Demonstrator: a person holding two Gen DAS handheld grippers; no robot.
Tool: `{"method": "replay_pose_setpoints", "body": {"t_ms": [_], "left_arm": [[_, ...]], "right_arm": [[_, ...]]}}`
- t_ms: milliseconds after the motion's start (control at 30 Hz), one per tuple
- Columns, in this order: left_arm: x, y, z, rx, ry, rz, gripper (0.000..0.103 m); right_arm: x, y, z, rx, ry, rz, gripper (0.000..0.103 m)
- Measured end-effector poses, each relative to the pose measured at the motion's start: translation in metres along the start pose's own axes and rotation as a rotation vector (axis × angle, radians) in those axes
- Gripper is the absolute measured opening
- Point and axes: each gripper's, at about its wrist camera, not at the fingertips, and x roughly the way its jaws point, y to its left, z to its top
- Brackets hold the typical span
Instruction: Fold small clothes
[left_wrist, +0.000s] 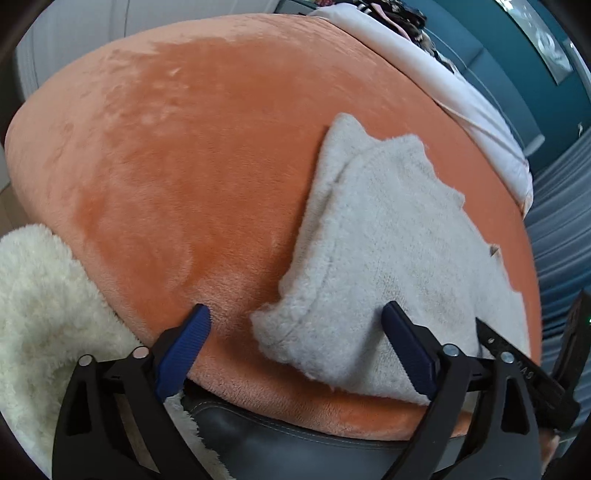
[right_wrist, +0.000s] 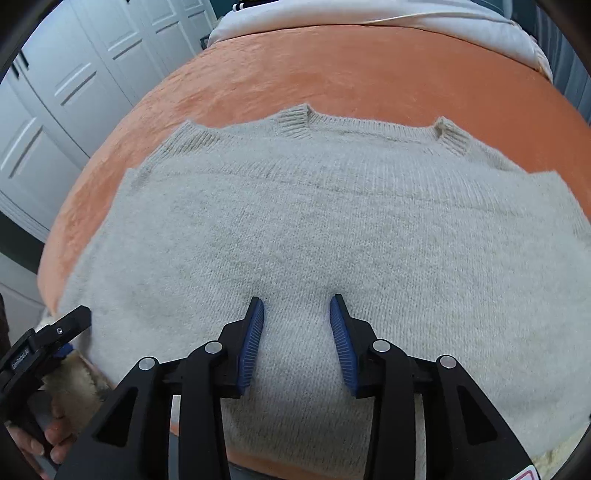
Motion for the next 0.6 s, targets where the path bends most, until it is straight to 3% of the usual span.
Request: {"method": "replay_pose_setpoints", "body": {"t_ms": [233, 333, 367, 400, 433, 467, 500, 600], "left_arm": [[0.002, 0.004, 0.010, -0.072, 0.006, -0.023, 0.090], [-0.004, 0.007, 0.011, -0.098, -0.001, -0.035, 0.069], [-0.005, 0.006, 0.014, -0.102, 0.005, -0.077, 0.047], [-0.005, 0.003, 0.016, -0.108, 0.022, -0.113, 0.035], [-0.006, -0.001, 0.019, -0.110, 0.030, -0.104, 0.035], [-0.008, -0.006, 0.021, -0.099, 0.022, -0.104, 0.025], [-0.014, -0.013, 0.024, -0.080, 0.010, -0.119, 0.023], [-0.040, -0.046, 0.034, -0.015, -0.050, -0.187, 0.021]], "right_arm": [[0.000, -0.008, -0.003, -0.014, -0.032, 0.018, 0.038], [-0.002, -0.008, -0.009, -0.003, -0.069, 0.022, 0.038], [-0.004, -0.011, -0.011, 0.009, -0.085, 0.033, 0.038], [-0.007, -0.014, -0.013, 0.024, -0.106, 0.048, 0.038], [-0.010, -0.018, -0.017, 0.045, -0.128, 0.069, 0.038], [-0.015, -0.022, -0.019, 0.070, -0.142, 0.089, 0.039], [-0.021, -0.027, -0.022, 0.100, -0.150, 0.115, 0.041], [-0.044, -0.043, -0.036, 0.200, -0.187, 0.200, 0.057]]}}
